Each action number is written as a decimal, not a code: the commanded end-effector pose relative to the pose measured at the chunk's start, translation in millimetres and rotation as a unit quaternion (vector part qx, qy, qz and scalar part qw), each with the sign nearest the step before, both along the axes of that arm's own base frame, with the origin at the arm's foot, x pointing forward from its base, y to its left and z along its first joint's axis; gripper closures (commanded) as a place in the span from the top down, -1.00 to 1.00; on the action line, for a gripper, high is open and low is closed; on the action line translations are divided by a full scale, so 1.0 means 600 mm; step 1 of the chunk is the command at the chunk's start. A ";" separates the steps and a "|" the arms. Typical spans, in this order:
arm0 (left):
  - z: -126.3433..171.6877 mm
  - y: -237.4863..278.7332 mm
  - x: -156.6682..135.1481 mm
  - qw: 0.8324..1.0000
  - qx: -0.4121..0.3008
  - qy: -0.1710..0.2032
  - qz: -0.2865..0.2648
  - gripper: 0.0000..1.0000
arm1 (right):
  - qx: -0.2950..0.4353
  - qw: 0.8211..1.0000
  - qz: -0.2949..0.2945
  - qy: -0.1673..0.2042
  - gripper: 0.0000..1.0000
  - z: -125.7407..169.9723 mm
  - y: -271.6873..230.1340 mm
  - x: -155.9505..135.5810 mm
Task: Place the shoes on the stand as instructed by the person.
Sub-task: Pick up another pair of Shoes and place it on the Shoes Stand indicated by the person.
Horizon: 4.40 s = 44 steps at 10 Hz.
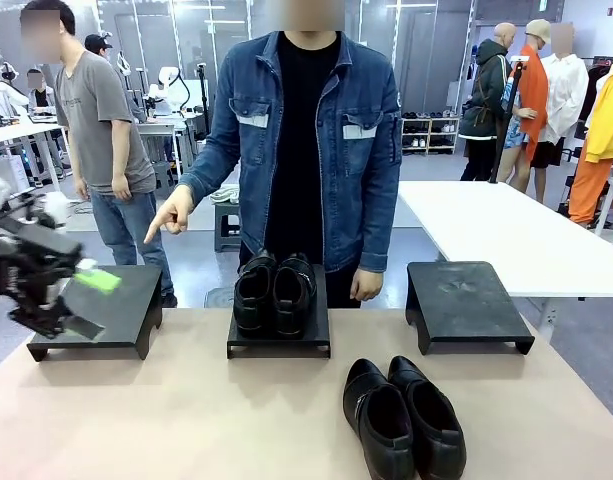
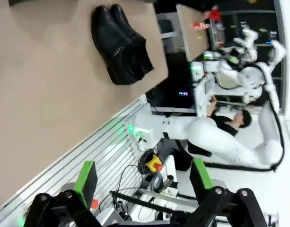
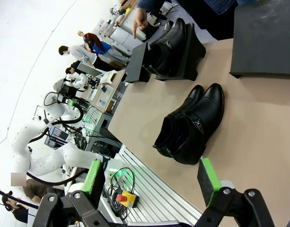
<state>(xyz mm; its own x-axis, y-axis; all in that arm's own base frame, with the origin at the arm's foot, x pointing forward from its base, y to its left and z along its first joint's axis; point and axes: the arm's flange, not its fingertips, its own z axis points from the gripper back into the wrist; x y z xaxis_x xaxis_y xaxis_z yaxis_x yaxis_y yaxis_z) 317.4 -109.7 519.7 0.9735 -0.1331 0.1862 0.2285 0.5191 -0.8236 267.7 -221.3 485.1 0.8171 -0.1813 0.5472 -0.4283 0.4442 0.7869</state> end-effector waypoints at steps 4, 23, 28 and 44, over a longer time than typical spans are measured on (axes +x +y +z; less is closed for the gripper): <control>0.063 -0.269 -0.016 0.988 0.138 0.001 0.066 1.00 | 0.003 1.000 0.002 -0.012 1.00 0.003 -0.001 0.000; -0.131 -0.816 0.026 0.919 0.370 -0.038 0.132 1.00 | 0.003 1.000 0.002 -0.012 1.00 0.003 -0.001 0.000; -0.205 -0.838 0.058 0.896 0.419 -0.021 0.143 1.00 | 0.003 1.000 0.002 -0.012 1.00 0.003 -0.001 0.000; -0.257 -0.843 0.089 0.883 0.438 -0.030 0.166 -1.00 | 0.003 1.000 0.002 -0.012 1.00 0.003 -0.001 0.000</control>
